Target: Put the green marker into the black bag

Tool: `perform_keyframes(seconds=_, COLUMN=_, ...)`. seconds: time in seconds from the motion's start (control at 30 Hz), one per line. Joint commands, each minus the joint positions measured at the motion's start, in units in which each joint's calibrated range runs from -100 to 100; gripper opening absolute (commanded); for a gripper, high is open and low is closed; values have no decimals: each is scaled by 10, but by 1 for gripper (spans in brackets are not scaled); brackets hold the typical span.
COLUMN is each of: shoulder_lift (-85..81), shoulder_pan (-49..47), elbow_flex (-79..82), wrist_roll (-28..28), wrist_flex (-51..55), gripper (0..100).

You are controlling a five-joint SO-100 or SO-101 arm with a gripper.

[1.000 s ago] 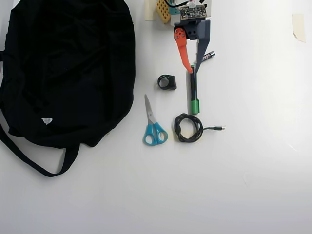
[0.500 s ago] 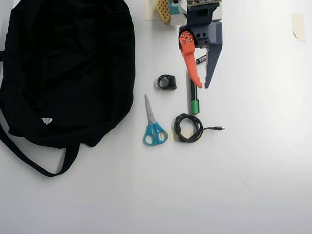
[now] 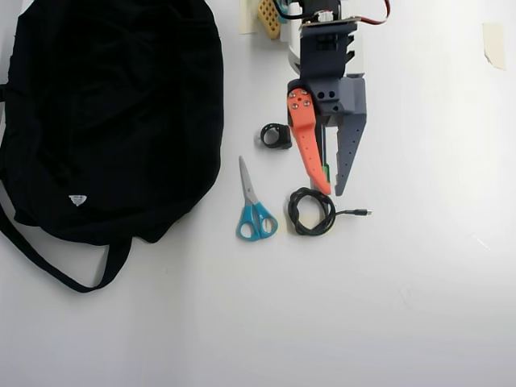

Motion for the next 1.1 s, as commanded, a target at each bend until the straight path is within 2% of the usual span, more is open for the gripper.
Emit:
perform_keyframes(seconds=0.0, shoulder_lift=15, shoulder_pan=3, elbow_flex=-74, wrist_roll=2, wrist_flex=-10, gripper=2)
perform_keyframes(seconds=0.77, shoulder_lift=17, shoulder_pan=-18, elbow_flex=-87, wrist_roll=1, wrist_flex=1, gripper=3)
perform_keyframes(seconds=0.83, shoulder_lift=-6, shoulder_pan=-20, elbow_flex=-91, wrist_roll=1, wrist_flex=76, gripper=3)
perform_keyframes(seconds=0.9, shoulder_lift=-53, shoulder_pan=-16, elbow_flex=-95, wrist_roll=2, wrist_flex=212, gripper=2)
perform_keyframes(seconds=1.07, shoulder_lift=-92, shoulder_pan=-19, elbow_flex=-102, wrist_roll=0, wrist_flex=460, gripper=3)
